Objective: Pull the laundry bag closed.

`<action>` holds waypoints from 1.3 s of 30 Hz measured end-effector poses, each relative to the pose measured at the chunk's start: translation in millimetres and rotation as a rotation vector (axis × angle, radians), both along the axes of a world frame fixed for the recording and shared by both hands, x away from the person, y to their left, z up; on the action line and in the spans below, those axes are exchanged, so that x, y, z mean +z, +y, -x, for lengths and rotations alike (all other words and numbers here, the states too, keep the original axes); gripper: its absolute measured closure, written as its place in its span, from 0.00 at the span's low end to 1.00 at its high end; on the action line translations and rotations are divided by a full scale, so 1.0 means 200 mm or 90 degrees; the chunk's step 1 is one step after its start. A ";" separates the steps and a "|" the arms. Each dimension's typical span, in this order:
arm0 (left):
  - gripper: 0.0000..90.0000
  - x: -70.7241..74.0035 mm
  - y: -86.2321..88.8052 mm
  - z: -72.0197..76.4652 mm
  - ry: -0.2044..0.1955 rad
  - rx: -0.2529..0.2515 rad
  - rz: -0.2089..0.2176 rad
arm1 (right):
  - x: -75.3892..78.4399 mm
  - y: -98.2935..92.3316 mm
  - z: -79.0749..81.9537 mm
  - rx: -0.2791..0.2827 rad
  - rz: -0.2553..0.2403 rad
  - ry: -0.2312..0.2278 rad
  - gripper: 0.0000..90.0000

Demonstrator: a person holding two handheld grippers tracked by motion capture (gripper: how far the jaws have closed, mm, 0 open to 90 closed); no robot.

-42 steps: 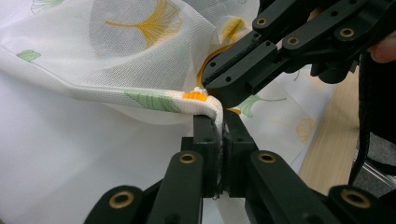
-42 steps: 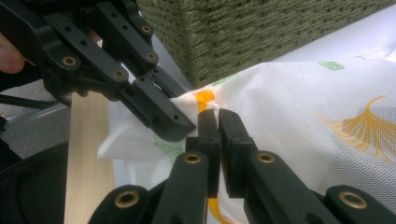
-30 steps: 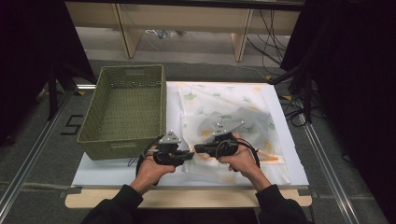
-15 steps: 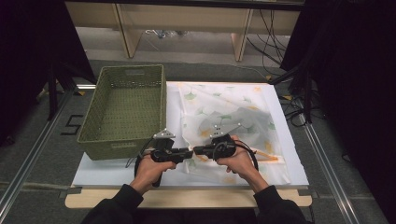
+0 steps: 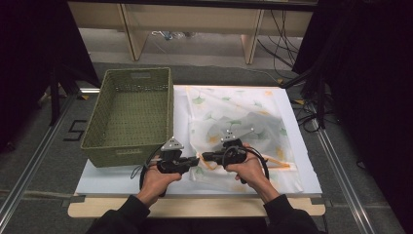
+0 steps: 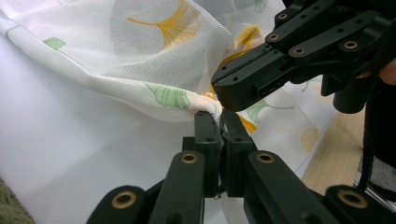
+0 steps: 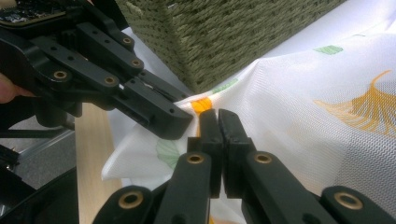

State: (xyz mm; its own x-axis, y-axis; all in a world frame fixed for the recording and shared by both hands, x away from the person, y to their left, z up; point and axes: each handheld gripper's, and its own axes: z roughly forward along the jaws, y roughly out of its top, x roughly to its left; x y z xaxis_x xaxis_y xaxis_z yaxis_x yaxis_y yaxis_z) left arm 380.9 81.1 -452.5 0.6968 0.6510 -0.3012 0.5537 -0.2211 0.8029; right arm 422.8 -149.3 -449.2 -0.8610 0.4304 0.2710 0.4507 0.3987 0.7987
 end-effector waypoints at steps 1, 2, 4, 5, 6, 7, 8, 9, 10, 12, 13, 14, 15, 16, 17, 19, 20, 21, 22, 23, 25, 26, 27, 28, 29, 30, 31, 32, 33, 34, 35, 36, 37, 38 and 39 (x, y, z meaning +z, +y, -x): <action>0.97 0.00 0.00 0.00 -0.001 0.000 -0.003 | 0.00 0.00 0.00 0.001 0.001 0.005 1.00; 0.97 0.00 0.01 0.00 -0.001 -0.001 -0.003 | 0.00 0.00 0.00 0.005 0.002 0.007 1.00; 0.97 -0.01 0.01 0.00 0.001 -0.004 -0.003 | -0.01 0.01 0.00 0.005 0.002 0.007 1.00; 0.97 -0.01 0.01 0.00 -0.001 -0.004 -0.007 | 0.00 0.01 0.00 0.004 0.004 0.009 1.00; 0.97 -0.01 0.01 0.00 -0.001 -0.005 -0.007 | 0.00 0.01 0.01 0.005 0.005 0.010 1.00; 0.97 -0.01 0.01 0.00 -0.001 -0.005 -0.008 | -0.01 0.01 0.01 0.007 0.006 0.008 1.00; 0.97 -0.01 0.01 0.00 -0.001 -0.005 -0.005 | -0.01 0.01 0.01 0.007 0.003 0.011 1.00; 0.97 -0.01 0.01 0.00 0.001 -0.005 -0.007 | -0.01 0.01 0.01 0.009 0.003 0.010 1.00; 0.97 -0.01 0.02 0.00 0.004 -0.003 -0.004 | -0.01 0.01 0.01 0.008 0.005 0.009 1.00; 0.97 -0.01 0.03 0.00 0.004 0.001 -0.006 | 0.00 0.01 0.01 0.008 0.016 0.006 1.00; 0.97 -0.01 0.03 0.00 0.004 0.004 -0.005 | 0.00 0.01 0.02 0.007 0.019 0.005 1.00; 0.97 -0.01 0.04 0.00 0.004 0.003 -0.007 | 0.00 0.01 0.02 0.007 0.021 0.007 1.00; 0.97 -0.01 0.04 -0.01 0.005 0.002 -0.006 | 0.00 0.01 0.02 0.005 0.019 0.009 1.00; 0.97 -0.01 0.03 -0.01 0.008 0.001 -0.006 | -0.01 0.01 0.01 0.005 0.019 0.001 1.00; 0.96 -0.01 0.03 -0.01 0.009 -0.001 -0.005 | -0.01 0.01 0.01 0.011 0.022 0.001 1.00; 0.96 -0.01 0.03 -0.01 0.011 -0.003 -0.003 | -0.01 0.01 0.01 0.015 0.016 0.002 1.00; 0.96 -0.01 0.03 -0.01 0.010 -0.004 -0.005 | -0.01 0.00 0.01 0.013 0.011 0.004 1.00; 0.96 -0.02 0.03 -0.01 0.013 -0.009 -0.012 | -0.01 0.00 0.00 0.007 0.002 0.011 1.00; 0.95 -0.02 0.03 -0.01 0.014 -0.010 -0.018 | -0.01 0.00 0.00 0.005 0.003 0.014 0.99; 0.95 -0.02 0.03 -0.01 0.012 -0.015 -0.022 | -0.01 0.00 0.00 0.010 -0.002 0.026 0.99; 0.94 -0.03 0.02 -0.01 0.019 -0.018 -0.020 | -0.01 0.00 0.00 0.002 -0.001 0.028 0.99; 0.94 -0.03 0.02 0.00 0.016 -0.015 -0.016 | -0.01 0.00 0.00 0.006 -0.001 0.030 0.99; 0.93 -0.03 0.02 -0.01 0.025 -0.027 -0.016 | -0.01 0.00 0.00 0.007 0.002 0.026 1.00; 0.91 -0.03 0.02 -0.01 0.028 -0.029 -0.008 | -0.01 0.00 0.01 0.009 0.006 0.030 1.00; 0.86 -0.04 0.02 -0.01 0.041 -0.033 0.001 | -0.01 0.00 0.02 0.019 0.019 0.014 1.00; 0.80 -0.04 0.02 -0.02 0.055 -0.024 0.010 | 0.00 0.01 0.02 0.019 0.035 -0.009 1.00; 0.77 -0.05 0.03 -0.03 0.073 -0.021 0.029 | 0.00 0.01 0.03 0.027 0.040 -0.017 1.00; 0.75 -0.05 0.03 -0.03 0.082 -0.018 0.042 | 0.00 0.02 0.03 0.029 0.039 -0.019 1.00; 0.72 -0.05 0.04 -0.04 0.099 -0.010 0.056 | 0.00 0.02 0.03 0.027 0.043 -0.018 1.00; 0.69 -0.05 0.05 -0.05 0.114 -0.004 0.072 | 0.00 0.02 0.03 0.025 0.050 -0.019 1.00; 0.68 -0.05 0.05 -0.05 0.123 0.004 0.082 | -0.01 0.02 0.03 0.030 0.045 -0.017 1.00; 0.68 -0.05 0.05 -0.05 0.124 0.010 0.084 | -0.01 0.02 0.03 0.027 0.046 -0.022 1.00; 0.68 -0.05 0.05 -0.06 0.125 0.013 0.082 | -0.01 0.02 0.03 0.023 0.048 -0.015 1.00; 0.69 -0.05 0.06 -0.06 0.124 0.017 0.085 | -0.01 0.02 0.03 0.022 0.047 -0.012 1.00; 0.69 -0.04 0.06 -0.07 0.125 0.027 0.087 | -0.01 0.02 0.03 0.021 0.048 -0.012 1.00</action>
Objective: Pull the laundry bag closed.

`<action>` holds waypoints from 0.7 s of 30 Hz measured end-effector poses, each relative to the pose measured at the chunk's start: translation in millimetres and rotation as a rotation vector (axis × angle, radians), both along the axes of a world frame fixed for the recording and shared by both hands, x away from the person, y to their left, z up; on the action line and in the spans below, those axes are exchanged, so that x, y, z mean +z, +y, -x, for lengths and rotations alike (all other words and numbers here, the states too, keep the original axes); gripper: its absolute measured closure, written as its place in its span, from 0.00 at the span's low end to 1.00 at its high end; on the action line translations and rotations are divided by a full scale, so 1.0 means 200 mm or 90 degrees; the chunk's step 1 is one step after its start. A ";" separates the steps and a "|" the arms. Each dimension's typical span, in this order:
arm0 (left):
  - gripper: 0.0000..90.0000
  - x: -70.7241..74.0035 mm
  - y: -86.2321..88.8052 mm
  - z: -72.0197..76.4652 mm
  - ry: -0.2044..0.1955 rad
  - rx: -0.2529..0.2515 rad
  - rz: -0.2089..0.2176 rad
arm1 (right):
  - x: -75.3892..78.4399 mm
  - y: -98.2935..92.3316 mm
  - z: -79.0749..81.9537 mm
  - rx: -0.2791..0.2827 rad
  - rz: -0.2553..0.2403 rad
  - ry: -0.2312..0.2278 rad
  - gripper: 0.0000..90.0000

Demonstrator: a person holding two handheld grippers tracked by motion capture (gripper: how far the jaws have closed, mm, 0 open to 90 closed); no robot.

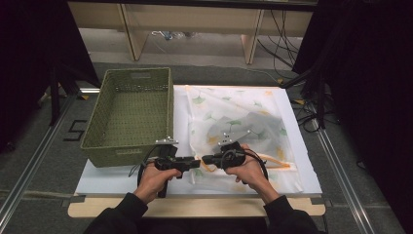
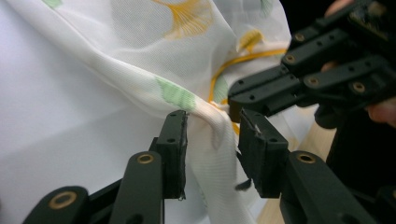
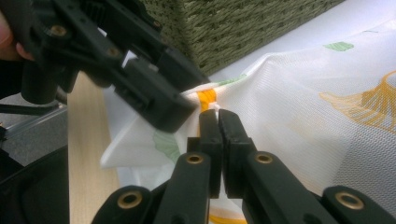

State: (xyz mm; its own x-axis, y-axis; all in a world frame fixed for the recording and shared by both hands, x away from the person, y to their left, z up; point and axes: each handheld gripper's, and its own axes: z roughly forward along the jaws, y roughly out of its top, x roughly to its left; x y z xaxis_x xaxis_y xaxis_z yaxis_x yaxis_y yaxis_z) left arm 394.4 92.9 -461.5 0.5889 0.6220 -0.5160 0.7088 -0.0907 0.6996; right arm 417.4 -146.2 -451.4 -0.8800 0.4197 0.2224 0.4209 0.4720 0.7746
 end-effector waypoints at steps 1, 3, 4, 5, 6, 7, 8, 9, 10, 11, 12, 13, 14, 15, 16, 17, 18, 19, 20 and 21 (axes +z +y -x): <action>0.69 0.00 0.00 -0.01 0.004 -0.003 0.005 | 0.00 0.00 0.00 0.001 -0.002 -0.005 1.00; 0.69 0.00 0.00 -0.01 0.007 0.004 0.000 | 0.00 0.00 0.00 0.003 -0.004 -0.003 1.00; 0.70 -0.01 0.00 -0.01 0.008 0.007 -0.004 | 0.00 0.00 0.00 0.002 -0.003 -0.004 1.00; 0.71 -0.01 0.00 -0.02 0.007 0.009 -0.004 | 0.00 0.00 0.00 0.001 -0.004 -0.005 1.00; 0.72 -0.01 0.00 -0.02 0.006 0.012 -0.006 | -0.01 0.00 0.00 0.003 -0.002 -0.007 1.00; 0.75 -0.01 0.00 -0.02 0.005 0.012 -0.006 | -0.01 0.01 0.00 0.001 -0.003 -0.007 1.00; 0.76 -0.01 0.00 -0.02 0.001 0.016 0.000 | -0.01 0.01 0.00 -0.001 -0.001 -0.007 1.00; 0.78 -0.01 0.00 -0.02 -0.001 0.016 0.003 | -0.01 0.00 0.00 -0.002 -0.002 -0.008 1.00; 0.80 0.00 0.00 -0.02 -0.006 0.014 -0.001 | -0.01 0.00 0.00 -0.002 -0.003 -0.007 1.00; 0.84 0.00 0.00 -0.02 -0.016 0.017 -0.006 | -0.01 0.00 0.00 -0.002 -0.003 -0.007 1.00; 0.87 0.00 0.00 -0.01 -0.021 0.013 -0.012 | -0.01 0.00 0.00 0.002 -0.006 -0.005 1.00; 0.88 0.00 -0.01 -0.01 -0.027 0.015 -0.013 | -0.01 0.00 0.00 0.001 -0.006 -0.006 1.00; 0.89 0.00 -0.01 -0.01 -0.032 0.012 -0.015 | -0.01 0.00 0.00 0.000 -0.009 -0.003 1.00; 0.91 0.00 -0.01 -0.01 -0.035 0.011 -0.019 | -0.02 0.00 -0.01 -0.007 -0.010 0.000 0.99; 0.91 0.00 -0.01 -0.01 -0.039 0.013 -0.015 | -0.02 0.00 -0.01 -0.003 -0.013 0.007 0.98; 0.92 0.00 -0.01 -0.01 -0.039 0.012 -0.015 | -0.02 0.00 0.00 -0.006 -0.016 0.011 0.97; 0.92 0.01 0.00 -0.01 -0.046 0.010 -0.016 | -0.01 -0.01 -0.01 -0.010 -0.015 0.011 0.96; 0.92 0.01 0.00 0.00 -0.050 0.012 -0.015 | -0.01 -0.01 -0.01 -0.011 -0.019 0.013 0.94; 0.92 0.02 0.00 0.00 -0.057 0.011 -0.013 | -0.01 -0.01 -0.01 -0.005 -0.027 0.022 0.94; 0.92 0.02 -0.01 0.00 -0.065 0.007 -0.016 | -0.01 -0.02 -0.01 -0.010 -0.027 0.020 0.94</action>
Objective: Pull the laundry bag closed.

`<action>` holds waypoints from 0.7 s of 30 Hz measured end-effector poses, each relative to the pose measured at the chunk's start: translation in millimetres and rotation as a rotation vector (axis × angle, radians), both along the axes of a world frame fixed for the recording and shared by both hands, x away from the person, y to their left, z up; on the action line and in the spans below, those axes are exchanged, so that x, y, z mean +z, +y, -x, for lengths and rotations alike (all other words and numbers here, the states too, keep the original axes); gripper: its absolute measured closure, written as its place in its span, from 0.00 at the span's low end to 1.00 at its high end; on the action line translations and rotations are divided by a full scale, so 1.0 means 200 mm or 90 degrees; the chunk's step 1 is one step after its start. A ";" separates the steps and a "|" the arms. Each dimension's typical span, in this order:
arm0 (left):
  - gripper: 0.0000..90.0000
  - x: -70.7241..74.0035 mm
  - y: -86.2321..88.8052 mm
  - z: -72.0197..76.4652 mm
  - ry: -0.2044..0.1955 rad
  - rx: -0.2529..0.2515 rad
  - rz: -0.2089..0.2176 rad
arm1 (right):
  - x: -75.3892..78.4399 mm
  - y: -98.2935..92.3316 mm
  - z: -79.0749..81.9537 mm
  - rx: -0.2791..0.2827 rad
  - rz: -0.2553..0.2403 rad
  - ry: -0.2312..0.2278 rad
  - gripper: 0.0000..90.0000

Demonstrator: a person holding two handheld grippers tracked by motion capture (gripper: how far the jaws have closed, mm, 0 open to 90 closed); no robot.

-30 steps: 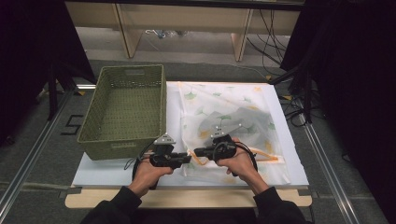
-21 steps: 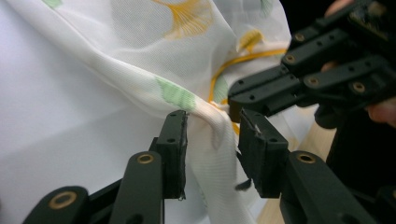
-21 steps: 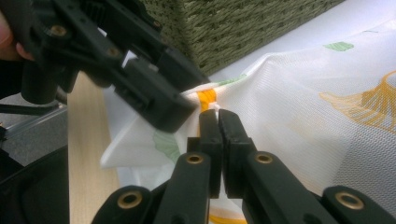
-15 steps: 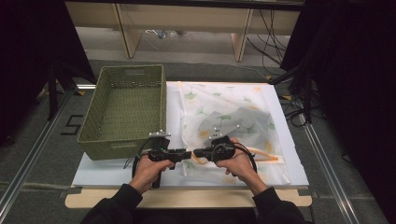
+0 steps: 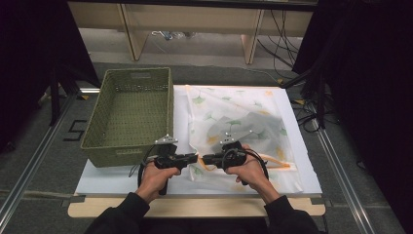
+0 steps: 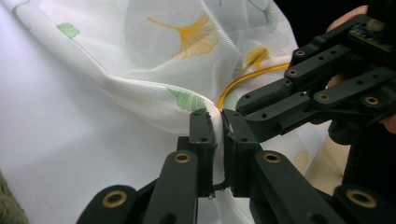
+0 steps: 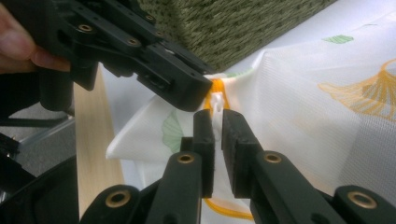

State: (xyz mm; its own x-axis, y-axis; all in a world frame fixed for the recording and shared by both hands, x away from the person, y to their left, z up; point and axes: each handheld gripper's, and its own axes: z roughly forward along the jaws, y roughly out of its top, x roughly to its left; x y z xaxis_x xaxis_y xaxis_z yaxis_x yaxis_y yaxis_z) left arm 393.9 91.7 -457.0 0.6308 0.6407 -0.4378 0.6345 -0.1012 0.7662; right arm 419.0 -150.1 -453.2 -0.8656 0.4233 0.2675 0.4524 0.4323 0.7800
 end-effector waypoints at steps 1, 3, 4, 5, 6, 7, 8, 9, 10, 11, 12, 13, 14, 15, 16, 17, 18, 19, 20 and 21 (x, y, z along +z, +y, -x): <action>0.92 0.01 0.00 0.00 -0.006 -0.002 -0.004 | 0.00 0.00 0.00 0.001 -0.007 0.001 0.94; 0.92 0.02 -0.01 0.01 -0.017 -0.011 -0.008 | 0.00 -0.01 -0.01 0.001 -0.012 0.006 0.92; 0.92 0.02 -0.01 0.01 -0.020 -0.013 -0.011 | -0.01 -0.02 -0.01 -0.002 -0.018 0.007 0.92; 0.92 0.02 -0.01 0.02 -0.027 -0.017 -0.012 | -0.01 -0.02 -0.01 0.002 -0.019 0.013 0.92; 0.92 0.03 -0.01 0.02 -0.028 -0.019 -0.014 | -0.01 -0.03 -0.01 0.000 -0.025 0.021 0.91; 0.92 0.03 -0.01 0.02 -0.032 -0.019 -0.015 | -0.01 -0.03 -0.02 -0.001 -0.026 0.023 0.90; 0.92 0.03 -0.01 0.02 -0.033 -0.020 -0.012 | -0.01 -0.03 -0.02 0.000 -0.029 0.022 0.90; 0.92 0.04 -0.01 0.02 -0.037 -0.023 -0.015 | -0.01 -0.03 -0.02 0.005 -0.032 0.027 0.89; 0.92 0.04 -0.01 0.02 -0.040 -0.027 -0.010 | -0.01 -0.04 -0.02 0.001 -0.017 0.019 0.87; 0.92 0.05 -0.01 0.02 -0.048 -0.033 -0.011 | -0.01 -0.04 -0.02 0.004 -0.022 0.018 0.86; 0.92 0.05 -0.01 0.02 -0.050 -0.038 -0.009 | -0.01 -0.04 -0.02 0.008 -0.022 0.015 0.86; 0.92 0.05 -0.01 0.02 -0.055 -0.045 -0.006 | -0.01 -0.04 -0.02 0.013 -0.021 0.013 0.85; 0.92 0.06 -0.01 0.02 -0.061 -0.051 -0.009 | -0.01 -0.04 -0.02 0.017 -0.022 0.012 0.84; 0.92 0.06 -0.01 0.02 -0.064 -0.056 -0.013 | -0.01 -0.04 -0.02 0.020 -0.026 0.025 0.82; 0.92 0.06 -0.01 0.02 -0.060 -0.057 -0.012 | -0.01 -0.04 -0.02 0.026 -0.025 0.021 0.82; 0.92 0.06 -0.02 0.02 -0.060 -0.059 -0.013 | -0.01 -0.05 -0.02 0.024 -0.024 0.024 0.82; 0.92 0.06 -0.02 0.02 -0.065 -0.064 -0.014 | -0.01 -0.05 -0.02 0.029 -0.025 0.021 0.82; 0.92 0.06 -0.02 0.02 -0.065 -0.066 -0.015 | -0.01 -0.05 -0.03 0.036 -0.028 0.017 0.82; 0.92 0.06 -0.02 0.02 -0.066 -0.070 -0.014 | -0.01 -0.05 -0.03 0.040 -0.027 0.014 0.82; 0.92 0.06 -0.02 0.02 -0.069 -0.072 -0.018 | -0.01 -0.05 -0.03 0.041 -0.023 0.010 0.82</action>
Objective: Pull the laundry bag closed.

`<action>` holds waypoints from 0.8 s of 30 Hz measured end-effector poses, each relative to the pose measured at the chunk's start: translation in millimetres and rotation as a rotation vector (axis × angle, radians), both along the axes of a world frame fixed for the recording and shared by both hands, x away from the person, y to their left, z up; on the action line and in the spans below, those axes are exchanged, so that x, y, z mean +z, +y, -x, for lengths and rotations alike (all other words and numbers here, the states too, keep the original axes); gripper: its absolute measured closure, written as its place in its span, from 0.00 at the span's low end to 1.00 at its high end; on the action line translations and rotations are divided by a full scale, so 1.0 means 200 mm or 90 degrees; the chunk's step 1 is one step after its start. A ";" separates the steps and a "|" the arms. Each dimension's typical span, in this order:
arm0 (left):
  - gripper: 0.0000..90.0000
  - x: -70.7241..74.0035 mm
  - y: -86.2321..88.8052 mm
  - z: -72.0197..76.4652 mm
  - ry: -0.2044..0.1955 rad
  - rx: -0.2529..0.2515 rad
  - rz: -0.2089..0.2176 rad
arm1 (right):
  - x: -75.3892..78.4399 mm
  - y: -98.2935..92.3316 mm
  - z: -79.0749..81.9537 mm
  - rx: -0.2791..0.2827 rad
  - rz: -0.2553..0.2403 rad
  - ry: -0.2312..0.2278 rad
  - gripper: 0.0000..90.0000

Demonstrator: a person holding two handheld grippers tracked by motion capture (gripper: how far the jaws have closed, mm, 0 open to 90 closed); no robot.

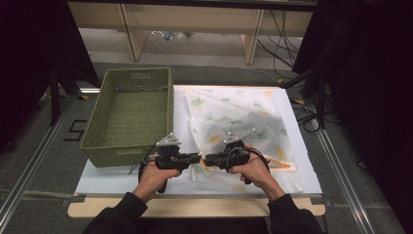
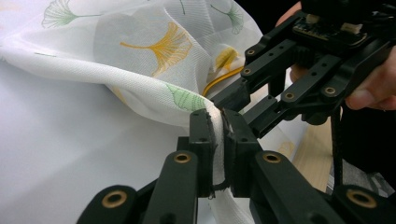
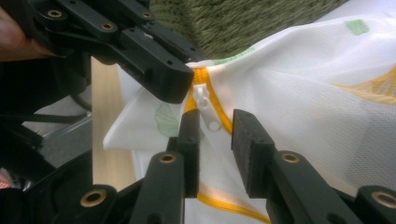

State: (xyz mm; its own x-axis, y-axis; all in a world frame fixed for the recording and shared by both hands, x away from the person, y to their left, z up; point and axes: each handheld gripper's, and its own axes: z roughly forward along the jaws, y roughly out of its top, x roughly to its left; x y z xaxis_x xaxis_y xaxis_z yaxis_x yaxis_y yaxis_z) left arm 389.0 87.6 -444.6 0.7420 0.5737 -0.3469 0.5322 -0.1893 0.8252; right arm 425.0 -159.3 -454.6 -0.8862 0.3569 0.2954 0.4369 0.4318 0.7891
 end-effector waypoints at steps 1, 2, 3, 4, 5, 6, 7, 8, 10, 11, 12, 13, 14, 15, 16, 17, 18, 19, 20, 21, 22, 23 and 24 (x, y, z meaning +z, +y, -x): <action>0.92 0.00 0.00 0.00 0.001 -0.002 -0.001 | 0.00 0.00 0.00 0.010 -0.005 0.006 0.83; 0.92 0.00 0.00 0.00 0.000 -0.005 -0.001 | 0.00 0.00 0.00 0.015 -0.004 0.005 0.84; 0.92 0.00 0.00 0.00 0.000 -0.005 0.000 | 0.00 0.00 0.00 0.017 -0.003 0.009 0.86; 0.92 0.00 0.00 0.00 0.001 -0.005 0.002 | 0.00 0.00 -0.01 0.027 -0.005 -0.004 0.88; 0.92 0.00 0.00 0.00 -0.001 -0.008 0.000 | 0.00 0.00 0.00 0.031 -0.008 -0.006 0.89; 0.92 0.00 0.00 0.00 -0.003 -0.011 0.000 | 0.00 0.00 0.00 0.036 -0.006 -0.006 0.90; 0.92 0.00 0.00 0.00 -0.004 -0.012 0.001 | 0.00 0.00 0.00 0.033 -0.003 -0.002 0.90; 0.92 0.00 0.00 0.00 -0.003 -0.013 0.001 | 0.00 0.00 -0.01 0.041 -0.008 -0.008 0.90; 0.92 0.00 0.00 0.00 -0.005 -0.015 0.002 | 0.00 0.00 -0.01 0.041 -0.008 -0.005 0.90; 0.92 0.01 0.00 0.00 -0.003 -0.015 -0.001 | 0.00 0.00 -0.01 0.044 -0.010 -0.004 0.90; 0.92 0.00 0.00 0.00 -0.005 -0.018 0.003 | 0.00 0.00 -0.01 0.045 -0.011 -0.013 0.90; 0.92 0.00 0.00 0.00 -0.005 -0.016 0.003 | 0.00 0.00 -0.01 0.045 -0.011 -0.007 0.91; 0.92 0.00 0.00 -0.01 -0.005 -0.017 0.001 | 0.00 -0.01 -0.01 0.046 -0.011 -0.011 0.92; 0.92 0.00 0.00 -0.01 -0.004 -0.015 0.002 | 0.00 -0.01 -0.01 0.048 -0.008 -0.015 0.93; 0.92 0.00 0.00 -0.01 -0.004 -0.014 0.000 | 0.01 -0.01 -0.01 0.050 -0.007 -0.019 0.93; 0.92 0.00 0.00 -0.01 -0.001 -0.014 0.000 | 0.01 0.00 0.00 0.051 -0.007 -0.017 0.94; 0.92 0.00 0.00 -0.01 -0.001 -0.013 0.000 | 0.01 0.00 0.00 0.052 -0.002 -0.021 0.94; 0.92 0.00 0.00 -0.01 -0.002 -0.012 0.000 | 0.02 0.00 0.00 0.055 0.000 -0.033 0.94; 0.92 0.00 0.01 -0.01 -0.001 -0.012 0.001 | 0.02 0.00 0.00 0.053 0.001 -0.035 0.94; 0.92 0.00 0.01 -0.01 -0.001 -0.013 0.001 | 0.02 0.00 0.00 0.054 0.001 -0.035 0.94; 0.92 0.00 0.01 -0.01 0.000 -0.012 0.003 | 0.02 -0.01 0.00 0.054 -0.001 -0.023 0.94; 0.92 0.00 0.01 -0.01 0.000 -0.013 0.003 | 0.02 -0.01 0.00 0.056 0.000 -0.021 0.94; 0.92 0.00 0.01 -0.01 0.000 -0.012 0.002 | 0.02 -0.01 0.00 0.058 -0.003 -0.020 0.94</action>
